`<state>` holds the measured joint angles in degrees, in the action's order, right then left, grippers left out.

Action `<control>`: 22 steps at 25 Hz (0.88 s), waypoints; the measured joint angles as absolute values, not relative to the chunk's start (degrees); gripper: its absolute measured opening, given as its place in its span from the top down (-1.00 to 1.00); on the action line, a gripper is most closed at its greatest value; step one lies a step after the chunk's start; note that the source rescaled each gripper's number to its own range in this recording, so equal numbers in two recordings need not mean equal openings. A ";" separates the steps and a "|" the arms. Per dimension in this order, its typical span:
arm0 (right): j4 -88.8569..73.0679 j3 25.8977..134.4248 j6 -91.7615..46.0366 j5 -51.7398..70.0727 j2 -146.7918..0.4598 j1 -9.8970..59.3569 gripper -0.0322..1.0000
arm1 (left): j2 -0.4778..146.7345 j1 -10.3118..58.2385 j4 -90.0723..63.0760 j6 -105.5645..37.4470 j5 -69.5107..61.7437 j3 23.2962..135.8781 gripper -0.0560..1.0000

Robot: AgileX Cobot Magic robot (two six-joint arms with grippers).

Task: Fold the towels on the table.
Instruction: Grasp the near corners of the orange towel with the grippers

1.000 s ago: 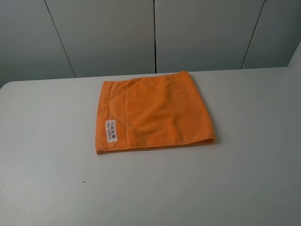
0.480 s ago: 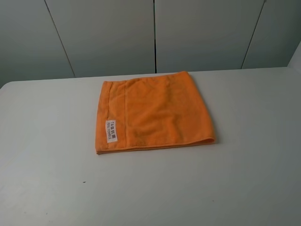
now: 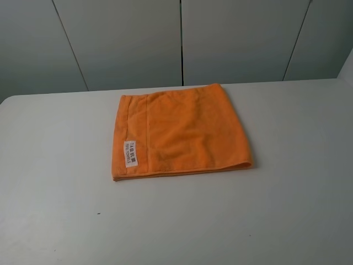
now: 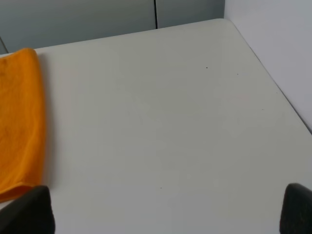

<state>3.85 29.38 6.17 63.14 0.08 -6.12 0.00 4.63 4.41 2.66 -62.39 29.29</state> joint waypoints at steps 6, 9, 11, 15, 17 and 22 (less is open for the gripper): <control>3.85 29.38 6.17 63.14 0.08 -6.12 -1.00 | 0.00 4.63 6.83 2.53 -61.51 29.29 -0.97; 3.85 29.38 6.17 63.14 0.08 -6.12 -1.00 | 0.00 4.63 9.29 2.53 -55.03 29.90 -0.97; 3.85 29.38 6.17 63.14 0.08 -6.12 -1.00 | 0.00 4.63 8.07 2.53 -47.76 29.90 -0.97; 3.85 29.38 6.17 63.14 0.08 -6.12 -1.00 | 0.00 4.63 4.16 2.53 -36.44 29.90 -0.97; 3.85 29.38 6.17 63.14 0.08 -6.12 -1.00 | 0.00 4.63 3.78 2.13 -33.99 29.90 -0.97; 3.85 29.38 6.17 63.14 0.08 -6.12 -1.00 | 0.00 4.63 3.68 -1.64 -30.30 29.90 -0.97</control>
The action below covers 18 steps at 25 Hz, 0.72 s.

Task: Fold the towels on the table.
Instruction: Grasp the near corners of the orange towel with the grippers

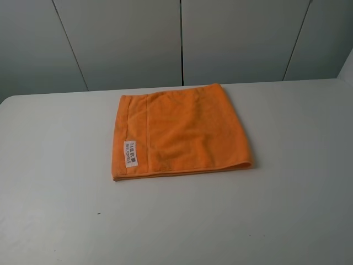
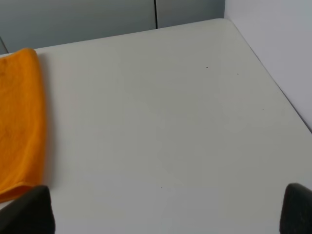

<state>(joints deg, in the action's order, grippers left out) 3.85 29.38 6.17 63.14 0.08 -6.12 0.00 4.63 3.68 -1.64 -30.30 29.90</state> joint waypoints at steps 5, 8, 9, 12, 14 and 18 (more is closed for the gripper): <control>3.74 29.38 6.28 63.14 0.08 -6.12 -1.00 | 1.33 4.63 3.68 -3.18 -27.81 29.90 -0.97; 3.74 29.38 6.39 63.14 0.08 -6.12 -1.00 | 5.69 4.63 3.68 -3.18 -26.46 29.90 -0.97; 3.98 29.38 6.83 63.14 0.08 -6.12 -1.00 | 7.83 4.63 3.68 -3.18 -25.44 29.90 -0.97; 4.45 29.38 7.77 63.14 0.08 -6.12 -1.00 | 15.26 4.63 3.68 -3.18 -22.32 29.90 -0.97; 4.15 29.38 6.63 63.03 -0.45 -6.12 -1.00 | 20.90 4.63 3.68 -3.18 -20.88 29.90 -0.97; -1.74 29.99 -5.89 58.84 -7.30 -6.12 -1.00 | 34.17 4.63 3.31 -3.18 -18.71 30.59 -0.97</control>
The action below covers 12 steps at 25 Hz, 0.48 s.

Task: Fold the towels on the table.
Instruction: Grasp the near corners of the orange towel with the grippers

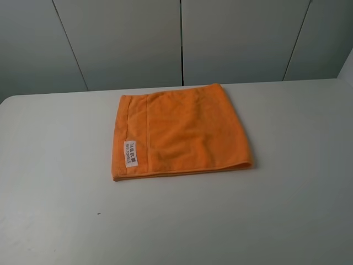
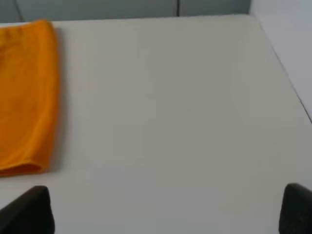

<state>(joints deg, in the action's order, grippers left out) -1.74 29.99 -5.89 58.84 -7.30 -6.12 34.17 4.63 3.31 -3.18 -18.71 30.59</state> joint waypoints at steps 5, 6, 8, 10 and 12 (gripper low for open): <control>-14.00 30.50 -22.16 40.56 -20.40 -6.12 -1.00 | 48.40 4.63 0.39 -3.18 -17.53 35.36 -0.97; -17.10 30.50 -26.85 37.68 -23.82 -6.12 -1.00 | 50.98 4.63 0.00 -3.18 -17.38 36.55 -0.97; -22.02 30.65 -37.04 34.22 -30.56 -6.12 -1.00 | 55.63 4.63 0.00 -3.44 -17.99 38.81 -0.97; -26.09 32.00 -44.36 33.06 -37.70 -4.89 -1.00 | 60.31 4.63 0.00 -3.91 -19.80 41.47 -0.97; -27.64 35.09 -49.38 32.94 -45.42 -1.65 -1.00 | 65.33 4.63 0.00 -6.32 -23.56 44.30 -0.97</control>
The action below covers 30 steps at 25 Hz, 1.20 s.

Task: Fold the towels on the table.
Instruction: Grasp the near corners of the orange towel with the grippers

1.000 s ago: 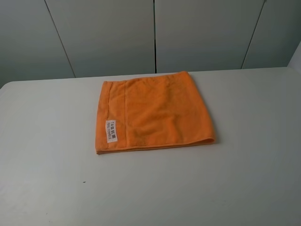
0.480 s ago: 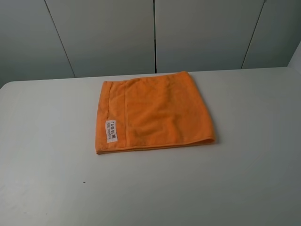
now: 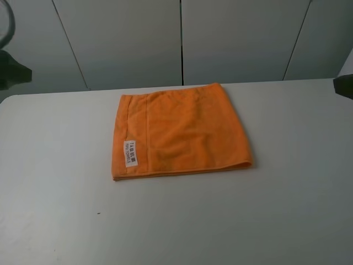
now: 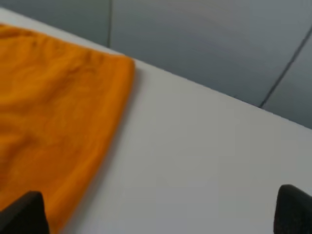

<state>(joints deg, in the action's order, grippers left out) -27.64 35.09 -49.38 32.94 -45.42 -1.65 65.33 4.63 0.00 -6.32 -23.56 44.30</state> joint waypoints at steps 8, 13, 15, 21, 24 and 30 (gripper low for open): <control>-14.91 52.38 -57.61 40.61 -73.85 14.71 -1.00 | 85.30 5.33 0.00 -21.56 -34.81 54.83 -0.97; -12.72 58.31 -62.73 44.57 -87.46 19.28 -1.00 | 93.60 10.45 0.00 -36.40 -34.97 58.32 -0.97; -12.36 58.55 -66.11 45.96 -92.08 19.86 -1.00 | 95.97 13.83 0.63 -44.74 -34.87 58.42 -0.97; -8.05 58.55 -71.83 46.62 -100.16 19.96 -1.00 | 102.25 22.14 10.52 -49.16 -33.69 58.47 -0.97; -7.18 58.55 -71.90 45.80 -101.86 19.96 -1.00 | 105.10 25.37 15.43 -49.16 -33.60 58.47 -0.97; -6.73 58.61 -74.17 44.15 -104.48 19.96 -1.00 | 109.32 27.26 15.99 -49.20 -33.34 59.02 -0.97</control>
<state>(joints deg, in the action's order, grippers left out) -6.73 58.61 -74.17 44.15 -104.48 19.96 109.32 27.26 15.99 -49.20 -33.34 59.02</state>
